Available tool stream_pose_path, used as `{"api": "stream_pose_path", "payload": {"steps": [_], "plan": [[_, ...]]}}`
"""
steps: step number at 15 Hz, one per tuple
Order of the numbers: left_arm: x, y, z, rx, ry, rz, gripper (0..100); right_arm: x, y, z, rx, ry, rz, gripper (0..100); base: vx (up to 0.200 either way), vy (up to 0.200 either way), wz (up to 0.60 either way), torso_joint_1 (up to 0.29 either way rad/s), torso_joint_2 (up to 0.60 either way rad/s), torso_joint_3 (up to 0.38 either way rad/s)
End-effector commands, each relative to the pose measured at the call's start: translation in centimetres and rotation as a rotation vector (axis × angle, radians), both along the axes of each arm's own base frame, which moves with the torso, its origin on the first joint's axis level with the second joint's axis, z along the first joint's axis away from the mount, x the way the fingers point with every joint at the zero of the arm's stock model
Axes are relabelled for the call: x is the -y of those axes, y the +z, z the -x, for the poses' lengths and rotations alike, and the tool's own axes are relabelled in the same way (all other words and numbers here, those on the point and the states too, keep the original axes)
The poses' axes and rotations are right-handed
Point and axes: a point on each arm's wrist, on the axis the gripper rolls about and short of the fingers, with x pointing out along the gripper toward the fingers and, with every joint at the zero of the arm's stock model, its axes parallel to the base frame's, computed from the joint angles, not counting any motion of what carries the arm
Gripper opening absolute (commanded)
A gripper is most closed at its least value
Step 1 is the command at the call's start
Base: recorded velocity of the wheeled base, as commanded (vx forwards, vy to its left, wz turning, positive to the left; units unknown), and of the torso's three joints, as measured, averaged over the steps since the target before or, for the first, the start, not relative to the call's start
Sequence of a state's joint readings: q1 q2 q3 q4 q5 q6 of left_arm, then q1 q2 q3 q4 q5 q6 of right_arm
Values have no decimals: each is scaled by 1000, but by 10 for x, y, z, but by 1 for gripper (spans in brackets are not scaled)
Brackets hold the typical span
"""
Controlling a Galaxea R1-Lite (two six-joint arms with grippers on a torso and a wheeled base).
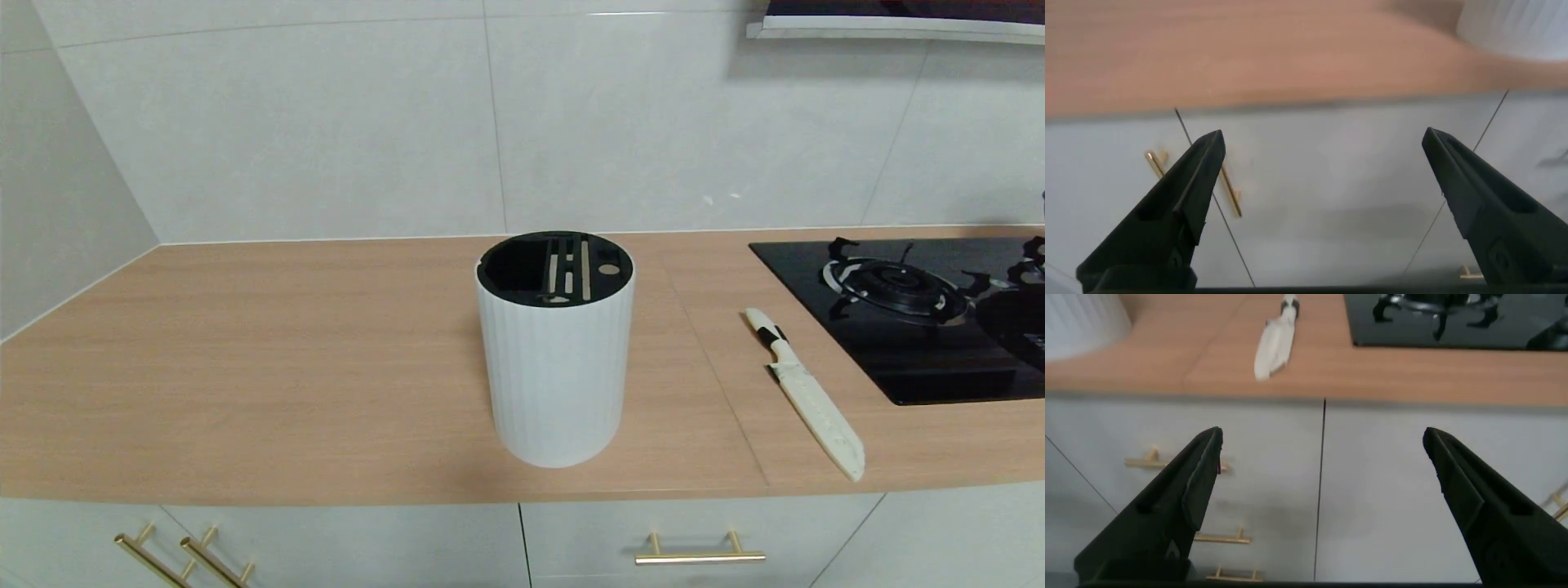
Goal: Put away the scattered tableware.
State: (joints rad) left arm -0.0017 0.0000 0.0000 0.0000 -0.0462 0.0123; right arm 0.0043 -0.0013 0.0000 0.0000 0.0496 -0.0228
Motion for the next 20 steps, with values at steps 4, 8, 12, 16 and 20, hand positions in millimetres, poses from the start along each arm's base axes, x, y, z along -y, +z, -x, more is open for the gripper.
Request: {"api": "stream_pose_path", "payload": {"steps": [4,8,12,16,20], "plan": [[0,0,0,-2,0,0,100,0,0,0,-1,1,0,100,0,0,0,241,-525,-289],[0,0,0,-2,0,0,100,0,0,0,-1,1,2,100,0,0,0,261,-562,-305],[0,0,0,-2,0,0,100,0,0,0,-1,1,0,100,0,0,0,276,-585,-305],[0,0,0,-2,0,0,100,0,0,0,-1,1,0,100,0,0,0,211,-427,-223],[0,0,0,-2,0,0,100,0,0,0,-1,1,2,100,0,0,0,165,-347,-177]]}}
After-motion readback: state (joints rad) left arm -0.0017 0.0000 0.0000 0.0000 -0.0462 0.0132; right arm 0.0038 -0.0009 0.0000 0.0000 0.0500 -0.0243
